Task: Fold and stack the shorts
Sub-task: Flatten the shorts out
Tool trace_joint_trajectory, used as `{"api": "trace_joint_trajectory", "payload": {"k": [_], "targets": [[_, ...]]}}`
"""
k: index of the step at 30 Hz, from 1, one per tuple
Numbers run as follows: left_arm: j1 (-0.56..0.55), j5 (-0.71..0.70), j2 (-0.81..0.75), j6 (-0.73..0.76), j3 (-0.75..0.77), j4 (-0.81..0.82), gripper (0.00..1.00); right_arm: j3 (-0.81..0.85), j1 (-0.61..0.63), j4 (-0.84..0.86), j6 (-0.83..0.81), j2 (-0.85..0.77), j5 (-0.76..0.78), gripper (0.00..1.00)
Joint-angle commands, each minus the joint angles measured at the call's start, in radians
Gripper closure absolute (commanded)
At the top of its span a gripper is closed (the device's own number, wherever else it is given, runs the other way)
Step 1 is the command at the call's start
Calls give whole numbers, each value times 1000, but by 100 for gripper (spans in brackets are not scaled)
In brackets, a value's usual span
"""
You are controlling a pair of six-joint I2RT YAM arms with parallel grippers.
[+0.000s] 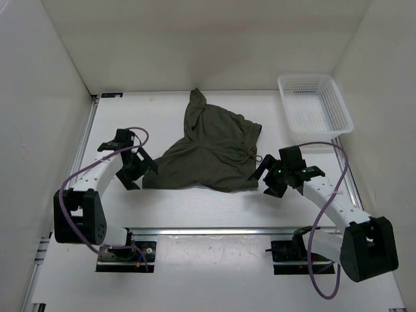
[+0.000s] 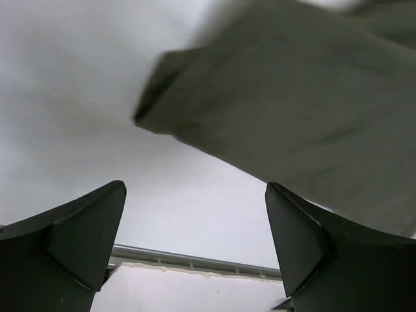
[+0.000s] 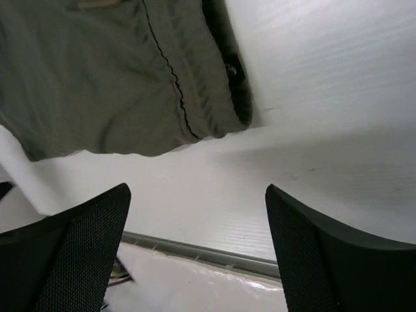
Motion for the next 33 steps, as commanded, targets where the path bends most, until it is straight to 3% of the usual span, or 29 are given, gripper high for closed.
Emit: {"api": "trace_joint_trajectory", "payload": {"k": [1,7,10,11,12,14,15,16,19,22,26,29,32,33], "targets": [[41,119,54,-55,-109,124,0,-71,-3,170,133,50,-176,11],[55,149,216,-64,-91,222,4,-71,-3,276,133,174,-137,14],[55,139,302,-44,-27,222,18,-26,-3,310,113,258,-91,21],[55,139,319,-44,-13,222,25,-14,-3,310,100,281,-79,24],[55,130,331,-44,-1,222,47,-2,-3,320,99,325,-66,31],[55,121,342,-44,32,222,79,41,-3,331,72,370,-43,43],[55,121,342,-35,42,222,89,58,-3,331,72,416,-33,50],[55,132,342,-35,70,222,89,104,-3,316,58,438,-10,69],[74,150,321,-14,128,201,89,245,-3,249,20,498,14,100],[111,150,295,8,280,132,89,394,-35,192,-45,508,59,100],[142,150,305,63,698,-38,89,750,-67,52,-115,508,99,100],[142,150,305,86,892,-146,89,854,-67,3,-172,453,132,100],[142,150,243,98,871,-160,89,813,-67,-6,-209,361,142,100],[142,150,191,98,787,-160,89,737,-67,-6,-209,335,155,100]]}}
